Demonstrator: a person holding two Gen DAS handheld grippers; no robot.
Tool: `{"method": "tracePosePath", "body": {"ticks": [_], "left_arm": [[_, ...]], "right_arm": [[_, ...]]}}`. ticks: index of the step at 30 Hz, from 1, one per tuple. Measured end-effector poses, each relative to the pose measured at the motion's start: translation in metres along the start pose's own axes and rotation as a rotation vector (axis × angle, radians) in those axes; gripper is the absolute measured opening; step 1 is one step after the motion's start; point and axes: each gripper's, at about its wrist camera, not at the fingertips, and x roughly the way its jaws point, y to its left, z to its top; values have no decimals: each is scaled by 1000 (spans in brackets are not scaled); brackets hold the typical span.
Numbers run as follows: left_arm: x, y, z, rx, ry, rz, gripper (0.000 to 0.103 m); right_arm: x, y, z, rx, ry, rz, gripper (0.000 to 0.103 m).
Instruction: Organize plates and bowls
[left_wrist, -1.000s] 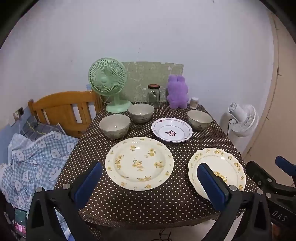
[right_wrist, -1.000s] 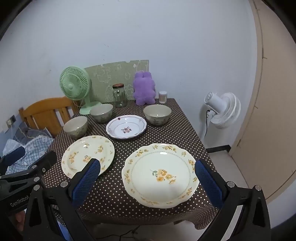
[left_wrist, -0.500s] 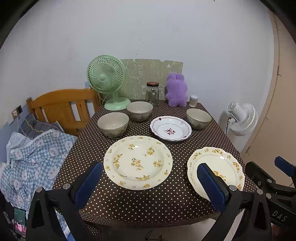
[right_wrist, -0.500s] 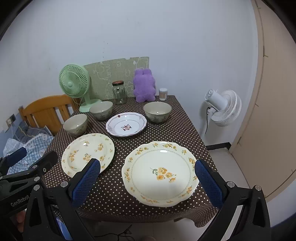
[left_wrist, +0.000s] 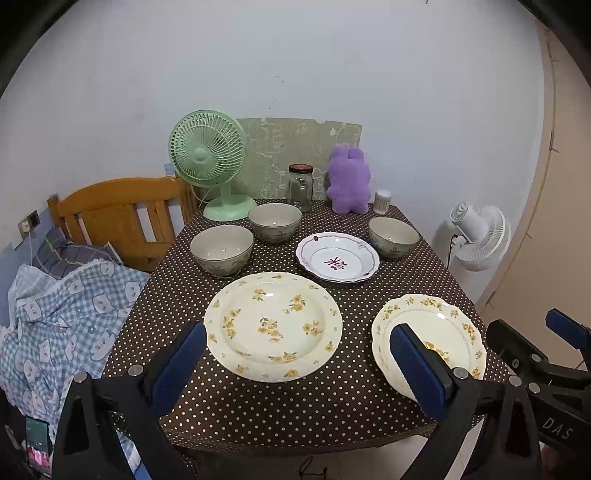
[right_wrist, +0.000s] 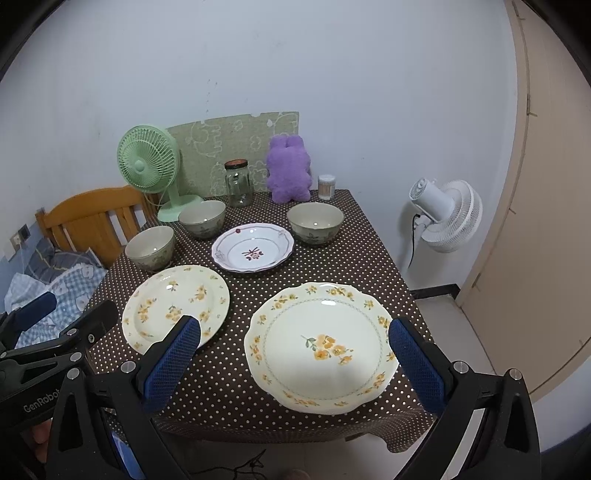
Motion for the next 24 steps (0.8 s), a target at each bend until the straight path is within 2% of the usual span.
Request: {"method": "tracePosePath", "body": {"ticks": [24], "left_arm": [[-3,7,4,2,0,4,100]], "right_arm": [[-1,1,-3,4,6,-2,103]]}}
